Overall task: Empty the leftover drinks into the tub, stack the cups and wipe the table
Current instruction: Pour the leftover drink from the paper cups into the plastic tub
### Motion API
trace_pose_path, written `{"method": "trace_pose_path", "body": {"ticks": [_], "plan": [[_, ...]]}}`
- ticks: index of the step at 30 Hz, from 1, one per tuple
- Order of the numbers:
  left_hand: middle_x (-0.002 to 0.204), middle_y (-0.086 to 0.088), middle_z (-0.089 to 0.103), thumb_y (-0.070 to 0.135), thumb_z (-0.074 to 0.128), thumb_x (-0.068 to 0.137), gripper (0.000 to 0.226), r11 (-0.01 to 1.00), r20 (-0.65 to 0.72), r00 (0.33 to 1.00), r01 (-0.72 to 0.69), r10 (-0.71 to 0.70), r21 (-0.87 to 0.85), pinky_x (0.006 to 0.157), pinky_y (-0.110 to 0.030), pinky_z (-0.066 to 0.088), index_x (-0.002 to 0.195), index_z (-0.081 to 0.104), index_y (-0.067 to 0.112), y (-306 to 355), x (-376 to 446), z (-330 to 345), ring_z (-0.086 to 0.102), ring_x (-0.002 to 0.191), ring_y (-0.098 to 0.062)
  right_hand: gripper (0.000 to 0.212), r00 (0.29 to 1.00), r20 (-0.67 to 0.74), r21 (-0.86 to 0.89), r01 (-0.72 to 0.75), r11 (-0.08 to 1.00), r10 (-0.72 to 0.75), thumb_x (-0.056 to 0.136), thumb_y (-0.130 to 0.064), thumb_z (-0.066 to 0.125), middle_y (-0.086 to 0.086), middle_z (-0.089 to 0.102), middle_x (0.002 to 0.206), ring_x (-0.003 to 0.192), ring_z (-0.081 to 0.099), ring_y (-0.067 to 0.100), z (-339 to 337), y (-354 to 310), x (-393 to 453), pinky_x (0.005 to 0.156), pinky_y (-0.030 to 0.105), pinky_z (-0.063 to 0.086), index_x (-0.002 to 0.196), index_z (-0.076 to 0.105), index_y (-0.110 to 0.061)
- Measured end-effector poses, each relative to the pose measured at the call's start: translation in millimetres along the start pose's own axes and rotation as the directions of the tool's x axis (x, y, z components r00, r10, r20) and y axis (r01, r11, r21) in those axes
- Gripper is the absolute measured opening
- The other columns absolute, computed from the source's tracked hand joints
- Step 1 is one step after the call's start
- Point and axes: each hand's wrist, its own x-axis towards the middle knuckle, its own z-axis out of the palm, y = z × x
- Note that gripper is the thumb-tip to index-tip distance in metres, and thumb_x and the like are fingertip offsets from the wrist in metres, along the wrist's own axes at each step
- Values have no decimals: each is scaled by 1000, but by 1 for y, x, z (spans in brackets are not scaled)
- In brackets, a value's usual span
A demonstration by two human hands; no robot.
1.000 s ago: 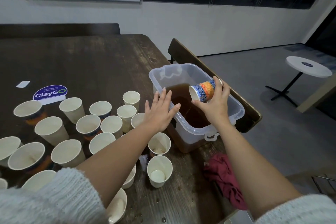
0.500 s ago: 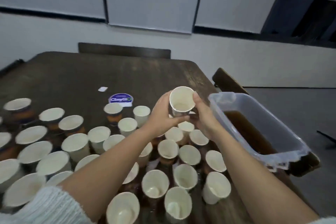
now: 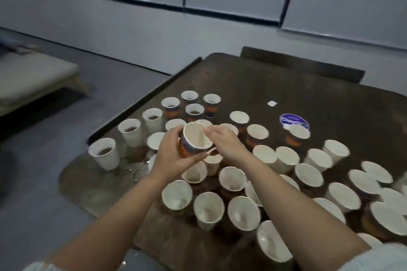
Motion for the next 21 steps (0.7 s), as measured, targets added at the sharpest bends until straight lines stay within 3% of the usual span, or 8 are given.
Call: {"method": "trace_pose_path", "body": {"ticks": [2,5,7,10,13,16,18,21], "plan": [[115,10,51,74,65,57,83,997,-1,999,37,-37,71,92,-29,43,122,46,26,-20,-3,-32,51,108,-13,33,999,33,-30,16,999,-15,102,-27,46,2,54,74,79,53,23,33,-12,16,74,41,45,80,62,-8],[111,19,50,81,42,77,71,997,-84,996,17,-11,76,90,-21,36,120,49,25,-53,-4,-76,47,105,-7,29,997,81,-104,23,994,-15,101,-24,48,3,55,73,74,51,18,77,-25,37,64,27,40,84,63,-5],[108,16,51,68,35,89,60,994,-250,966,93,-74,66,89,-26,37,118,53,19,-80,-3,-101,47,104,-12,23,994,105,-170,39,985,-22,100,-22,49,5,63,84,79,56,16,102,-31,50,64,20,44,92,66,-8],[117,-7,52,34,49,81,51,936,-392,878,337,-274,100,99,-42,39,124,52,6,-120,0,-134,46,115,-26,24,992,116,-293,74,953,-42,99,-23,52,9,68,105,95,61,23,133,-37,74,83,38,52,108,69,-9],[129,-14,44,18,69,77,64,866,-333,855,469,-397,173,104,-45,37,134,42,5,-148,-1,-154,41,122,-30,25,983,165,-538,156,828,-78,99,-25,49,11,67,109,103,58,29,154,-38,92,84,39,49,111,67,-12],[141,-11,37,27,84,70,91,829,-216,863,500,-456,249,109,-46,34,142,31,12,-168,-4,-158,35,131,-27,28,964,237,-760,262,595,-122,102,-26,43,10,63,117,115,47,31,174,-32,105,92,40,39,117,64,-15],[149,-6,30,38,89,62,108,801,-171,836,549,-522,238,112,-47,32,147,24,18,-179,-5,-157,31,137,-25,27,956,253,-821,294,489,-150,101,-24,46,8,56,124,119,40,30,187,-24,109,96,39,34,119,64,-17],[152,-5,32,35,91,58,114,786,-154,794,606,-588,118,111,-44,33,148,23,21,-193,-6,-153,33,138,-24,24,952,254,-837,304,455,-168,99,-21,52,8,46,134,130,30,32,199,-14,114,106,44,28,116,68,-17]]}}
